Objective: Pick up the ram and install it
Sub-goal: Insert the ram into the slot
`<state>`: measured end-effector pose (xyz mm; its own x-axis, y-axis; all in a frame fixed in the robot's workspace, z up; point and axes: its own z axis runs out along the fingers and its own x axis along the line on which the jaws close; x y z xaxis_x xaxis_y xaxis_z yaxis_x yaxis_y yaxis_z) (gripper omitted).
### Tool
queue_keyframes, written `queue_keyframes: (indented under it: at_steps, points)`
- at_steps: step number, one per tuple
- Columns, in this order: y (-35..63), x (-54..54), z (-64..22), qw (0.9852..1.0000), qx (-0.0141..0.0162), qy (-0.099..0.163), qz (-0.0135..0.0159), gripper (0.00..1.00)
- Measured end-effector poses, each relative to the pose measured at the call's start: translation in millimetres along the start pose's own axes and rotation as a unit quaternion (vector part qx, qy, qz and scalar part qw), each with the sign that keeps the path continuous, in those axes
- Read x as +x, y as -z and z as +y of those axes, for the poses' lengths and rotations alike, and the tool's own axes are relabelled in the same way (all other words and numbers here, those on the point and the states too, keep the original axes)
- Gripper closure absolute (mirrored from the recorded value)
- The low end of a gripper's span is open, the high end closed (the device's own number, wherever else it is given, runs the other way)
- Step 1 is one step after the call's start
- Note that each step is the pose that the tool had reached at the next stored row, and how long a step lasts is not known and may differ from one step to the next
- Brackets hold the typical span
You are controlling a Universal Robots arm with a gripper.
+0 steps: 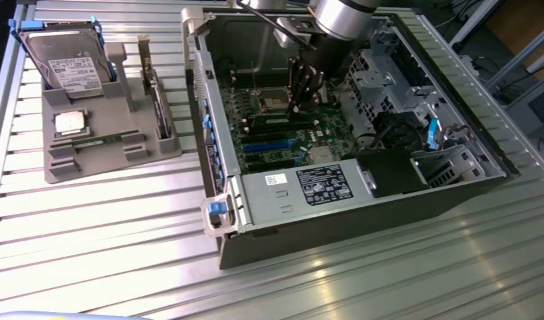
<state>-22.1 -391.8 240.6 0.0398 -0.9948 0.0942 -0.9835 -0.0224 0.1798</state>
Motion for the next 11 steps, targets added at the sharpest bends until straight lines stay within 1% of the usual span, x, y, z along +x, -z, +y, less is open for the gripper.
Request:
queue_keyframes:
  at_steps: [8, 11]
  points:
    - [-1.2, 0.5, -0.3, 1.0, 0.0, 0.0, -0.0001, 0.86]
    - [-1.4, 0.2, -0.4, 1.0, 0.0001, 0.0, -0.0006, 0.86]
